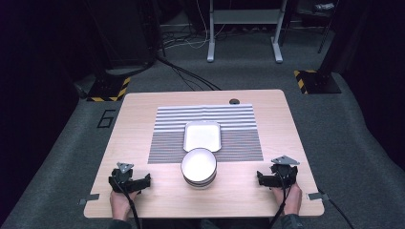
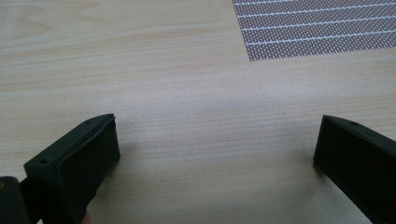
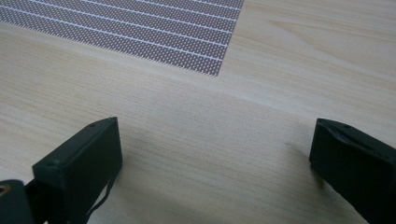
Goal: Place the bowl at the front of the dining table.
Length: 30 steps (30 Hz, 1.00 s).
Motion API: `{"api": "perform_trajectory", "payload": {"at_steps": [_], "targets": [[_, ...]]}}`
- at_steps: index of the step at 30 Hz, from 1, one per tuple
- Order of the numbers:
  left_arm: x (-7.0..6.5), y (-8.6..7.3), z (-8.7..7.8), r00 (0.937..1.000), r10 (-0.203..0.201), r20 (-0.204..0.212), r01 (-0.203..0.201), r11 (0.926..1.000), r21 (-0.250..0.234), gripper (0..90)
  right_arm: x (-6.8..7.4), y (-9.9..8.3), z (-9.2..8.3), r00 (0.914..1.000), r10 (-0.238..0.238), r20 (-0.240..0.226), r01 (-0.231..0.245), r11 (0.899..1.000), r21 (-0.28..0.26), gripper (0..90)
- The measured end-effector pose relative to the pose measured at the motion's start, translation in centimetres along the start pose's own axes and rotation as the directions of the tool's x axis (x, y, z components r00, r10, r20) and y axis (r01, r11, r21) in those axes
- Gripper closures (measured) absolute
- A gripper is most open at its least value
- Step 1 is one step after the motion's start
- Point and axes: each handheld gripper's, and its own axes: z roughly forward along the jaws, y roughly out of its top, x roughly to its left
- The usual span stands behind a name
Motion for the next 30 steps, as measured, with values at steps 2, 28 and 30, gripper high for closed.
{"api": "perform_trajectory", "payload": {"at_steps": [2, 28, 30], "targets": [[0.0, 0.0, 0.0, 1.0, 0.0, 0.0, 0.0, 1.0, 0.0, 0.0, -0.01, 0.0, 0.0, 1.0, 0.0, 0.0, 0.0, 1.0, 0.0, 1.7], [-0.29, -0.26, -0.4, 0.9989, 0.033, 0.033, -0.033, 0.9994, 0.011, 0.0, 0.1, -0.02, -0.12, 0.9999, 0.01, 0.012, -0.01, 1.0, 0.005, 1.9], [-0.3, -0.3, -0.54, 0.9988, 0.035, 0.035, -0.036, 0.9992, 0.019, 0.0, 0.04, 0.15, -0.04, 0.9997, 0.017, 0.016, -0.018, 1.0, 0.018, 0.5]]}}
